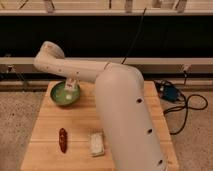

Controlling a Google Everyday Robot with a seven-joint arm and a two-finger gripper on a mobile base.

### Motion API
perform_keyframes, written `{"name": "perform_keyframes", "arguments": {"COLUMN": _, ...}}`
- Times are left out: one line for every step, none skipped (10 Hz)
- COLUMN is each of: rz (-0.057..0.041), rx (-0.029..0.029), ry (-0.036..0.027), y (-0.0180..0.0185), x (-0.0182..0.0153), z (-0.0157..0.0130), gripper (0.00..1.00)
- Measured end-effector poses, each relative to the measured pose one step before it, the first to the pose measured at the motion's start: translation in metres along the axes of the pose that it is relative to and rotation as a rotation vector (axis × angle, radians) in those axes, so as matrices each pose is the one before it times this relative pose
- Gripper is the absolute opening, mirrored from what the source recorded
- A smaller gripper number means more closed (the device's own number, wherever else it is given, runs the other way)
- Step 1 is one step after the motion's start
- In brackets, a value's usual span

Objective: Place the bottle in the ceramic bowl

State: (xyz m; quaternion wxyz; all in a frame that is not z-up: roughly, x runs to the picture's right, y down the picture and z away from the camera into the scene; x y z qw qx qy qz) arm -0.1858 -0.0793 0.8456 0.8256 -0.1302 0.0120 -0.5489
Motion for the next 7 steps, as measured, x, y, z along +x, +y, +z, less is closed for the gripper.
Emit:
{"name": "perform_keyframes", "arguments": {"rz": 0.00129, "rx": 0.00038, "ry": 0.00092, "y": -0.00018, "x": 0.00057, "z": -0.00055, "gripper": 0.8}}
{"name": "perform_keyframes", "arguments": {"rz": 0.00013, "rx": 0.00034, "ry": 0.0004, "y": -0.00038, "x": -0.00005, "z": -0.00035, "gripper": 0.8}}
{"name": "perform_keyframes", "arguments": {"rz": 0.00071, "rx": 0.00005, "ry": 0.00052, "y": -0.00004, "x": 0.00025, "z": -0.00027, "gripper": 0.8}}
{"name": "perform_keyframes", "arguments": {"rz": 0.00053, "rx": 0.00058, "ry": 0.00047, "y": -0.00057, "x": 0.00016, "z": -0.00026, "gripper": 0.8}}
{"name": "perform_keyframes", "arguments": {"rz": 0.00205, "rx": 0.00084, "ry": 0.0034, "y": -0.00217, "x": 0.00141, "z": 0.00022, "gripper": 0.8}}
{"name": "perform_keyframes", "arguments": {"rz": -0.00014, "rx": -0.00085, "ry": 0.00176, "y": -0.00334, "x": 0.00106, "z": 0.00321, "gripper": 0.8}}
{"name": "perform_keyframes", "arguments": {"rz": -0.00118, "rx": 0.00001, "ry": 0.00103, "y": -0.00255, "x": 0.00103, "z": 0.00187, "gripper": 0.8}}
